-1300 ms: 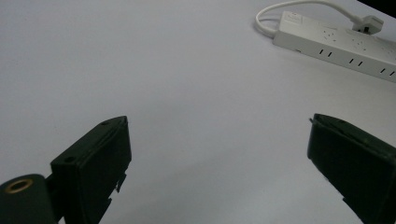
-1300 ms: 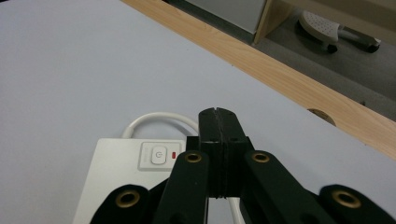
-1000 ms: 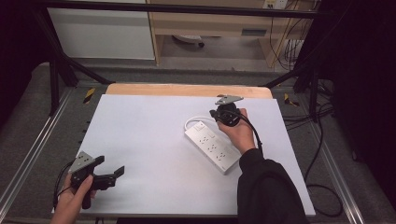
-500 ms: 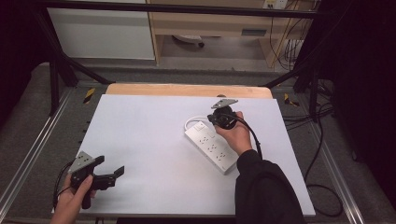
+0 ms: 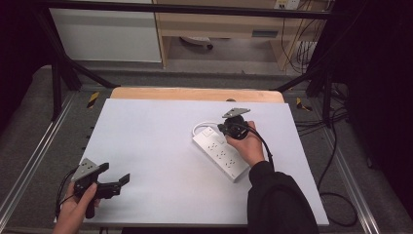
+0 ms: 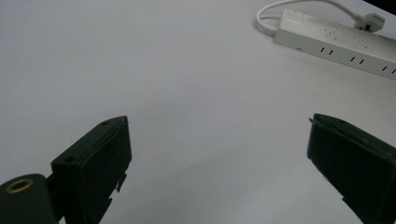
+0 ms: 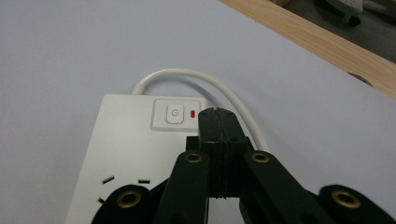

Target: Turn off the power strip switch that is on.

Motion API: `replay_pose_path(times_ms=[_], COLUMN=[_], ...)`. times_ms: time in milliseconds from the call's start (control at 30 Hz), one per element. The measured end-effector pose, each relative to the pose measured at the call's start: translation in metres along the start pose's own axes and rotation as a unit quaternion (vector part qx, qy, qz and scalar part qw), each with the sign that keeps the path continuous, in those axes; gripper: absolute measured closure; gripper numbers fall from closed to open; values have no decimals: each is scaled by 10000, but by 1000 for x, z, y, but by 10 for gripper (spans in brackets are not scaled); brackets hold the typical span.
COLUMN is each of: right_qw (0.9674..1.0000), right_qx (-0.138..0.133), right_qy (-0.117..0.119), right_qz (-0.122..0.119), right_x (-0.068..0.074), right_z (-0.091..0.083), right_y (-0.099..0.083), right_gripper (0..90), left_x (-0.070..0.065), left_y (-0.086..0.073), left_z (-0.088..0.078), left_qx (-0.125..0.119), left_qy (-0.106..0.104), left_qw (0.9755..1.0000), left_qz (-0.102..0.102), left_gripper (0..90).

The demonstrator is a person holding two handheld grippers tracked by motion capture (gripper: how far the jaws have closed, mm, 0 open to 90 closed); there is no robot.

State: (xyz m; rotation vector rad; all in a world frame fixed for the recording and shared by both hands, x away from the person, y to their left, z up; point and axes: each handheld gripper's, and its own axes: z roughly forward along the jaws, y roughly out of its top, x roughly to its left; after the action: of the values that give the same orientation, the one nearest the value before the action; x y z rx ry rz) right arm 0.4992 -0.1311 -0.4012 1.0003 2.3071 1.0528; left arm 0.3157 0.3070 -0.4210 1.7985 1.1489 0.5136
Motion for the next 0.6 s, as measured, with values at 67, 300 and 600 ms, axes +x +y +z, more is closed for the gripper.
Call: replay_pose_path(times_ms=[67, 300, 600], right_qw=[10000, 9999, 9997], right_qx=[6, -58, -104], right_qy=[9, 18, 51], right_qz=[23, 134, 228], right_x=[0, 3, 6], right_z=[1, 2, 2], right_y=[-2, -9, -23], right_gripper=[900, 900, 900], left_x=[0, 0, 1], left_y=[0, 0, 0], left_z=[0, 0, 0], left_qx=[6, -9, -9], left_qy=[-1, -5, 7], left_qw=[10000, 10000, 10000], left_qz=[8, 2, 15], left_gripper=[66, 66, 66])
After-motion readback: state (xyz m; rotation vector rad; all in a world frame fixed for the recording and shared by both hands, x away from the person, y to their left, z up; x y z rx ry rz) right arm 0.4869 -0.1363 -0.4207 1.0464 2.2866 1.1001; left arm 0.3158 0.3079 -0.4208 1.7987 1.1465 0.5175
